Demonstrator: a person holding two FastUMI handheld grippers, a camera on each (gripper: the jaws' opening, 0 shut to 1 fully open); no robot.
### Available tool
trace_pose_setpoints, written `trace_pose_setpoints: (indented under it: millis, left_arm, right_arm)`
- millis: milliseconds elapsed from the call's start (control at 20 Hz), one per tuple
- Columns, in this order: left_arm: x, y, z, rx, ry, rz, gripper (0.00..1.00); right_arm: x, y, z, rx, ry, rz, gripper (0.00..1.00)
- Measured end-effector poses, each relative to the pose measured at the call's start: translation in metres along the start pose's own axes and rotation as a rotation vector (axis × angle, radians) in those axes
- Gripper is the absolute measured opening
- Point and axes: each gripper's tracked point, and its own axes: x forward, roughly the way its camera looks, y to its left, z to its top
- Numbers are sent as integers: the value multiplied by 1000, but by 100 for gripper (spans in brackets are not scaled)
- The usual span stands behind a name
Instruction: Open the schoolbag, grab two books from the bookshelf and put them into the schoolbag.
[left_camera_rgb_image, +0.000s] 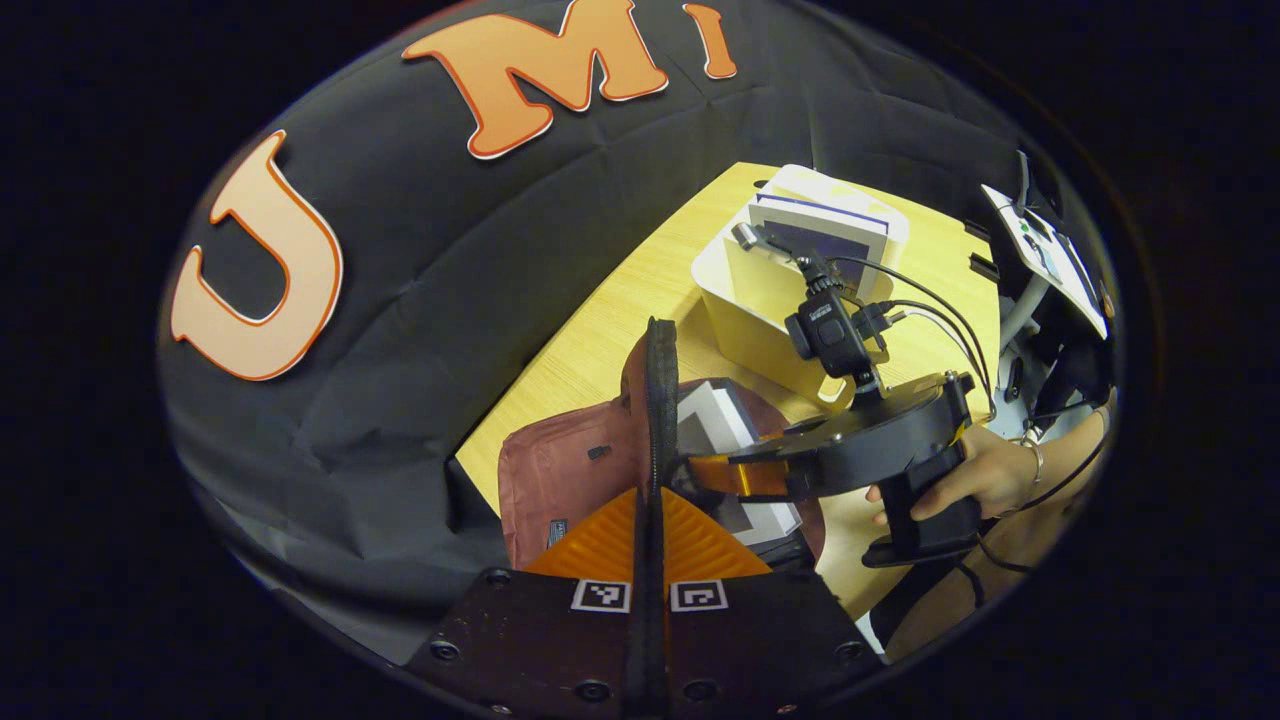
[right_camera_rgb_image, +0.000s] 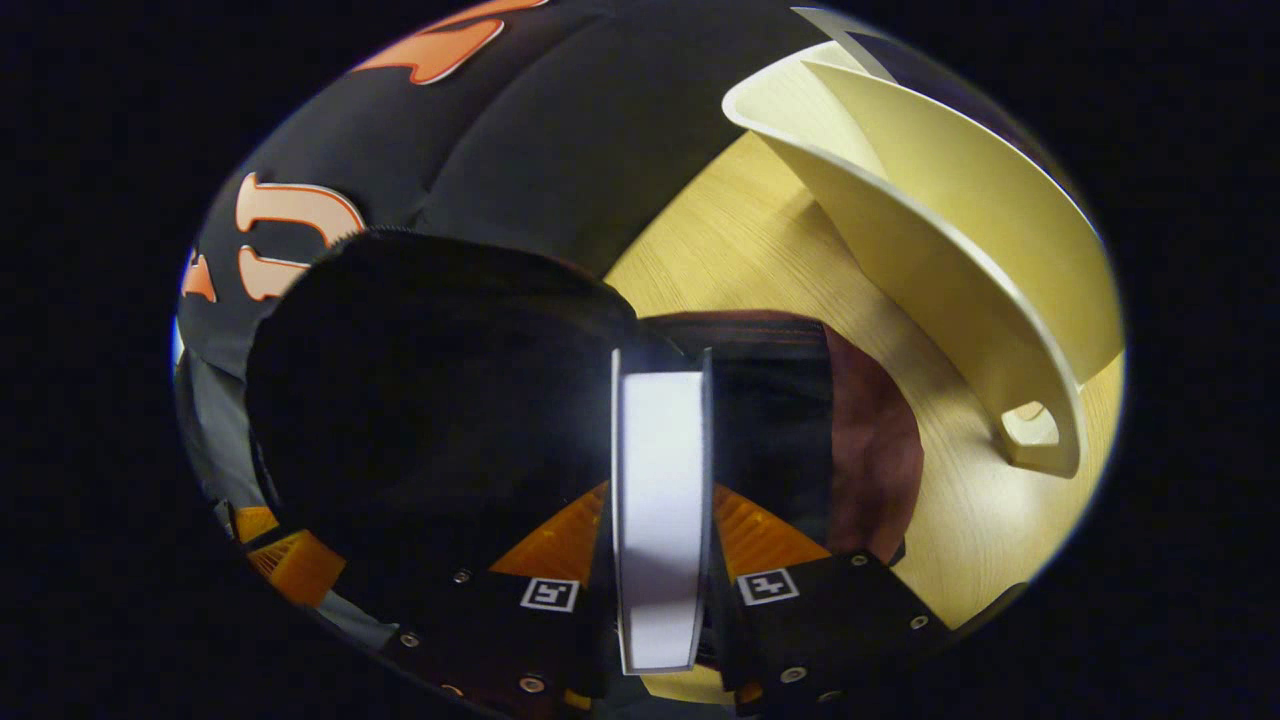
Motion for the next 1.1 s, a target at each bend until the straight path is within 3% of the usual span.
trace_pose_setpoints:
  millis: [50,100,150,200,250,800,1100]
  left_arm:
    - [0,0,-3,1,2,0,1]
    - [0,0,-3,1,3,0,1]
    - [2,1,-4,0,5,1,1]
    - [2,2,-4,-3,8,0,1]
    - [4,3,-6,-5,9,0,1]
    - [5,-8,-5,5,6,-27,1]
    - [6,-7,-7,-2,0,-26,1]
  right_arm:
    - [2,-5,-3,-13,19,-35,47]
    - [3,-9,-8,-21,44,-60,38]
    - [4,-9,-10,-29,68,-77,43]
    - [6,-8,-12,-37,86,-76,73]
    - [5,-9,-14,-40,97,-78,77]
    - [-15,-11,-3,-51,133,-226,79]
    - [-13,-4,-2,-87,169,-233,80]
